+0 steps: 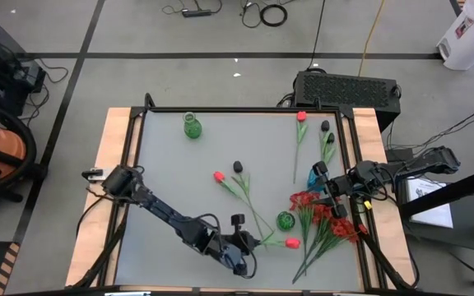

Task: Sort flowers into vase by color
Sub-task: Put the bottom pink flower into the top green vase

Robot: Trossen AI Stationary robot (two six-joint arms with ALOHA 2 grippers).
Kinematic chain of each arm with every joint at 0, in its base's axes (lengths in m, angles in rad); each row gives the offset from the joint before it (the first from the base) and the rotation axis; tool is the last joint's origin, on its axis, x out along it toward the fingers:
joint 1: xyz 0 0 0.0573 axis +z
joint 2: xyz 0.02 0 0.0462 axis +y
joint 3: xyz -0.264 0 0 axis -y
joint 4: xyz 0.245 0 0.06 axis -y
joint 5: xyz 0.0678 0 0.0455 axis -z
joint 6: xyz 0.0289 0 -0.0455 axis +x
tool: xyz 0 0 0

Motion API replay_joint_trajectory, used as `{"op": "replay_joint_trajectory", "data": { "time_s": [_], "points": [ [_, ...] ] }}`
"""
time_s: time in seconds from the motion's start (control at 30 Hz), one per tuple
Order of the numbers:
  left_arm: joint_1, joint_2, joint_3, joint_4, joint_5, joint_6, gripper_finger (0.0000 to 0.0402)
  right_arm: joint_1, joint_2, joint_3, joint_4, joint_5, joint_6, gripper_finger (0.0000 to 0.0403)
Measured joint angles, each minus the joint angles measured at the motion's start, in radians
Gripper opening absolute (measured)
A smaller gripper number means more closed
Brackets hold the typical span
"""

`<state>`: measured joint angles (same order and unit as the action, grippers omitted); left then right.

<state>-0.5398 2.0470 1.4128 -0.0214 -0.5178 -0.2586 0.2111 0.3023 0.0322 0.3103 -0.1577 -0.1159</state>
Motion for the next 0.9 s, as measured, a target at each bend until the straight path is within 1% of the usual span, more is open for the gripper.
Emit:
{"op": "replay_joint_trajectory", "data": {
  "time_s": [0.1, 0.3, 0.43, 0.57, 0.67, 0.77, 0.9],
  "points": [
    [-0.001, -0.053, 0.0, -0.068, -0.084, 0.014, 0.0006, 0.0, 0.0, 0.0, 0.0, 0.0, 0.0, 0.0144],
    [-0.014, -0.183, -0.007, -0.319, -0.303, 0.005, 0.0015, 0.0, 0.0, 0.0, -0.001, 0.0, 0.0, 0.0144],
    [-0.017, -0.28, -0.033, -0.445, -0.425, -0.029, 0.0016, 0.0, 0.0, 0.0, -0.002, 0.0, 0.0, 0.0144],
    [-0.025, -0.356, -0.034, -0.579, -0.488, -0.115, 0.0018, 0.0, 0.0, 0.0, -0.01, 0.0, 0.0, 0.0144],
    [-0.048, -0.399, -0.034, -0.621, -0.501, -0.151, 0.0018, 0.0, 0.001, 0.0, -0.015, 0.0, 0.0, 0.0144],
    [-0.074, -0.42, -0.034, -0.615, -0.513, -0.144, 0.0019, 0.0, 0.001, 0.0, -0.018, 0.0, 0.0, 0.0144],
    [-0.099, -0.452, -0.035, -0.624, -0.591, -0.102, 0.0019, 0.0, 0.001, 0.0, -0.025, 0.0, 0.0, 0.0144]
  ]
}}
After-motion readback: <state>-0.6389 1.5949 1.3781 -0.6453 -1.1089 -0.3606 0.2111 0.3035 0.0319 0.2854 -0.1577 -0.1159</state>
